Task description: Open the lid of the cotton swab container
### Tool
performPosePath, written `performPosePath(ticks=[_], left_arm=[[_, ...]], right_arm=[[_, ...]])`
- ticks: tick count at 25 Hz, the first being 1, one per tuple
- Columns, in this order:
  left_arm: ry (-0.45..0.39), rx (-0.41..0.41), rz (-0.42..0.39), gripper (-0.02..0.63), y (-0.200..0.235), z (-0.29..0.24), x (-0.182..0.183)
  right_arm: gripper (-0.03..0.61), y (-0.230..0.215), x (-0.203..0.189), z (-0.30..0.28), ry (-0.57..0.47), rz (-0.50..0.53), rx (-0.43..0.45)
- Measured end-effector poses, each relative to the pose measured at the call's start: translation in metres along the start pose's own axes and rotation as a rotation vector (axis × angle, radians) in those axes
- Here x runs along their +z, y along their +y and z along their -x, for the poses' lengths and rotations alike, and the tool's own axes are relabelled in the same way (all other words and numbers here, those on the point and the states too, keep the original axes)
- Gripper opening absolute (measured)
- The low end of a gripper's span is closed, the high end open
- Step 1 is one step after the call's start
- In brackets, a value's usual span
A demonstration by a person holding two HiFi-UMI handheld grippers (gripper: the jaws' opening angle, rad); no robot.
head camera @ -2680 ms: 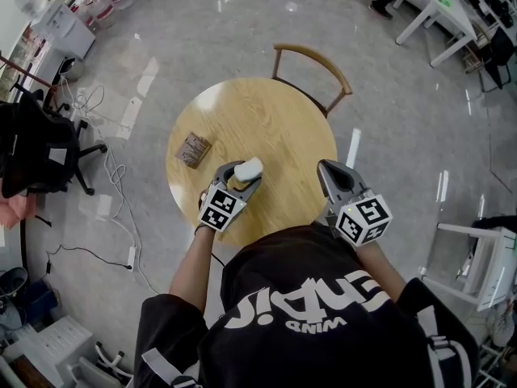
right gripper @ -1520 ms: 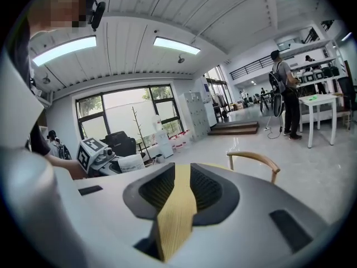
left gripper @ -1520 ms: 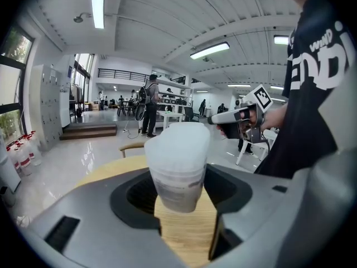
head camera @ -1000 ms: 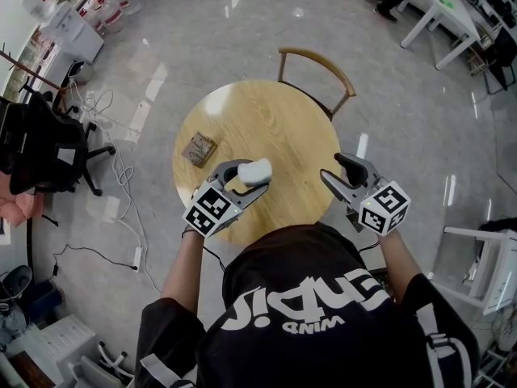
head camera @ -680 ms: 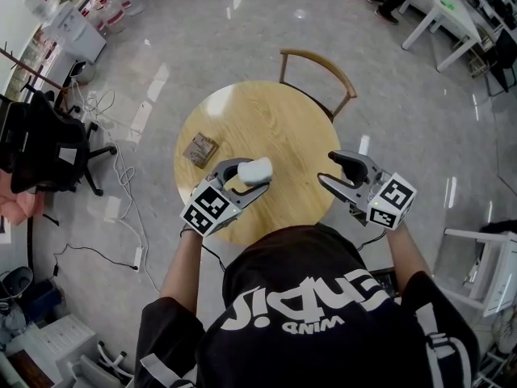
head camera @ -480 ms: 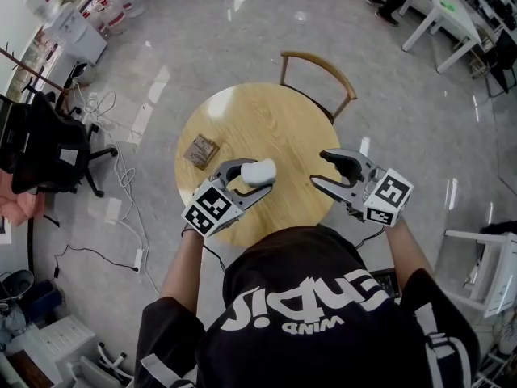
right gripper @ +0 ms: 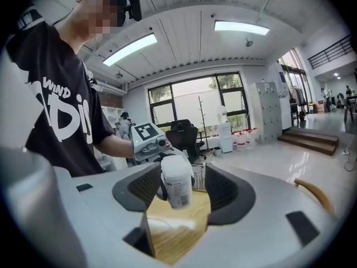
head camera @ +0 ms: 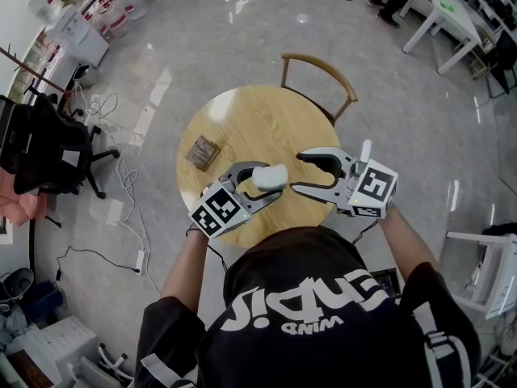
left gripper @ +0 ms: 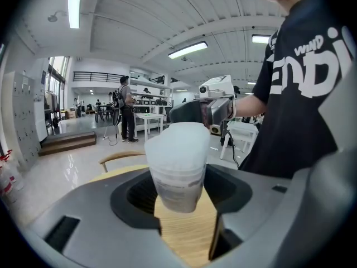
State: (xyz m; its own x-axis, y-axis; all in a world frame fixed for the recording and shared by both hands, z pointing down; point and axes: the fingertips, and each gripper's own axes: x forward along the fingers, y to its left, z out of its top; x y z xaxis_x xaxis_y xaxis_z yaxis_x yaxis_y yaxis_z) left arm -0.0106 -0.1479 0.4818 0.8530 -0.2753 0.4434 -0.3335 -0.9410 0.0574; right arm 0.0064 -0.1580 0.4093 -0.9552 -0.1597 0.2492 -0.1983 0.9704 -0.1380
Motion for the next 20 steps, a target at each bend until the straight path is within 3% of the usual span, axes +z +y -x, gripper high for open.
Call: performPosePath(ticks=[20], left_arm=[[0.002,-0.048,-0.025,0.256,-0.013,-0.010,0.006]], right_arm=[[0.230,0.019,-0.012,-0.029,0.035,0.016,0.083]])
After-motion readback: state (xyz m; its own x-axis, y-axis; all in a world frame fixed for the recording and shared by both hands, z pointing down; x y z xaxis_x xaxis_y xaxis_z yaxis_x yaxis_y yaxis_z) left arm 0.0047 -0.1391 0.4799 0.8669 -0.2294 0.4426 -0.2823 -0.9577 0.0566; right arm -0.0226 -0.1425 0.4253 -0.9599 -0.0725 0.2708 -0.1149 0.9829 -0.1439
